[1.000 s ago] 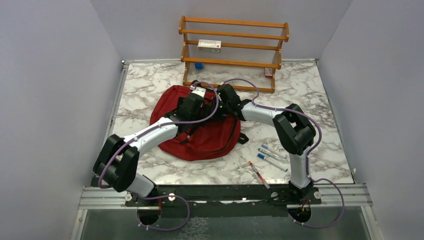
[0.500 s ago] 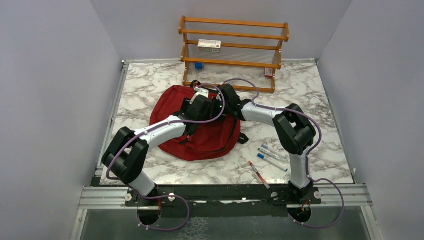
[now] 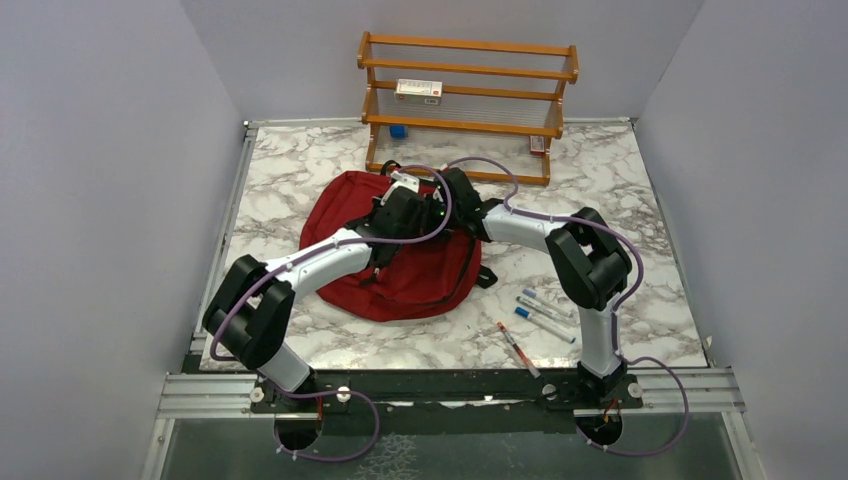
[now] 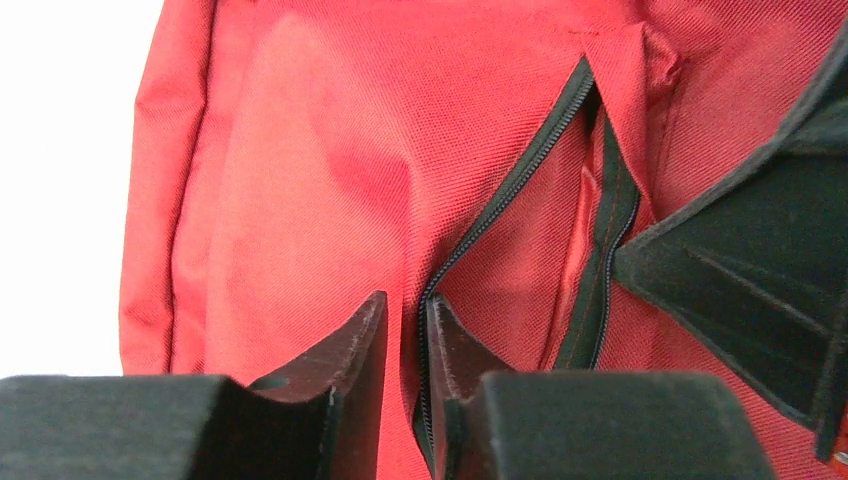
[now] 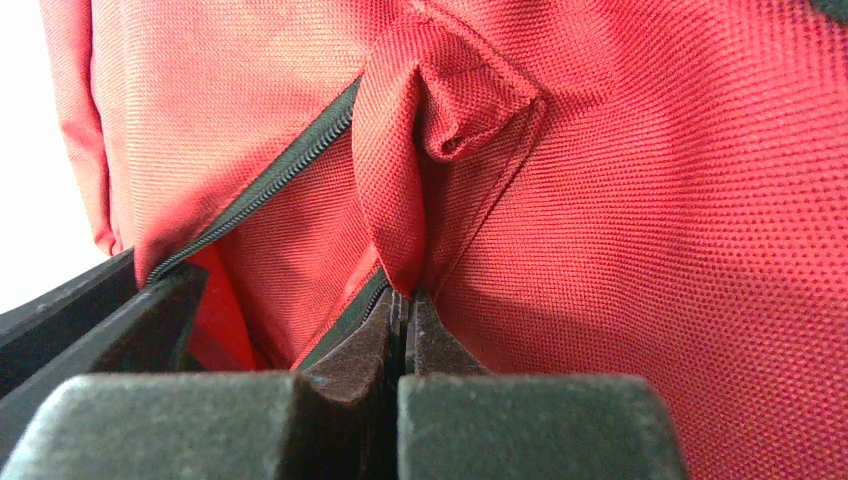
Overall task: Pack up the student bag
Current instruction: Unzip the student bag at the center of the board.
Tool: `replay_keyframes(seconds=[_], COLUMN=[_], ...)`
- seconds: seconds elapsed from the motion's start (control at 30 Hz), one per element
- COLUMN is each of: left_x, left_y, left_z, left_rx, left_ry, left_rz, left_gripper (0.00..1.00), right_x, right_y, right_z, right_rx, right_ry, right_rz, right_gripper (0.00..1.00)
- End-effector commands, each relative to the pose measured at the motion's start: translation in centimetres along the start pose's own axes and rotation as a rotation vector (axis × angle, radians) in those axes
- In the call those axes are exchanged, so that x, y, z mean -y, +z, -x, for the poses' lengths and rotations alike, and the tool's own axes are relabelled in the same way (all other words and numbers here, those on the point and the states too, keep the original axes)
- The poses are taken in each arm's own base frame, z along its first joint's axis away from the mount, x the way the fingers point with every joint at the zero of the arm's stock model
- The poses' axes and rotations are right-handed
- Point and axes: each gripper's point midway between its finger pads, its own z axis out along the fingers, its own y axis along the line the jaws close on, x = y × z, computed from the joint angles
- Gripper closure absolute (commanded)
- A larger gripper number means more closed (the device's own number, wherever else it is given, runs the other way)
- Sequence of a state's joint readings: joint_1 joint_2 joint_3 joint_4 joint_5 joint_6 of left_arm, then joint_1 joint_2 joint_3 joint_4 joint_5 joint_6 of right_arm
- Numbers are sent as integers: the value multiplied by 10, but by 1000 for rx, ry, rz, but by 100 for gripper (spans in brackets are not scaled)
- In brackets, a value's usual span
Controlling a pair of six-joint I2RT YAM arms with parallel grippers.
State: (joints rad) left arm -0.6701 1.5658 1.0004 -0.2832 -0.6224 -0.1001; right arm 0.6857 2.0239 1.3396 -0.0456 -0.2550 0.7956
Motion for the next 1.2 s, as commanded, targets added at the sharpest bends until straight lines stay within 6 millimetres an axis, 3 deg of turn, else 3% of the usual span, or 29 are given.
replay_keyframes(seconds=[0.0, 0.13, 0.4, 0.63, 0.8, 0.93, 1.07, 1.17], left_x=[-4, -6, -6, -1, -3, 1, 1, -3], left_y=[-18, -27, -50, -56, -48, -44, -42, -38], left_z=[35, 51, 85, 94, 89, 88, 86, 83], left_rx=[76, 105, 174, 185, 171, 186, 209, 213], left_ry=[-29, -30, -30, -57, -91, -114, -149, -167], left_rz=[-35, -58, -138, -188, -183, -237, -275, -272], left_gripper=[81, 100, 100, 100, 100, 100, 100, 100], right_x=[-5, -12, -14, 1, -12, -30, -22, -2], right_y=[2, -1, -25, -53, -69, -91, -122, -151], right_z=[5, 18, 43, 55, 47, 36, 23, 10], right_rx=[5, 17, 63, 98, 78, 52, 67, 89], right_ry=[-22, -47, -119, -202, -250, -307, -309, -297], right_rz=[28, 49, 46, -42, 43, 136, 96, 0], right_gripper=[100, 99, 99, 100, 99, 90, 78, 73])
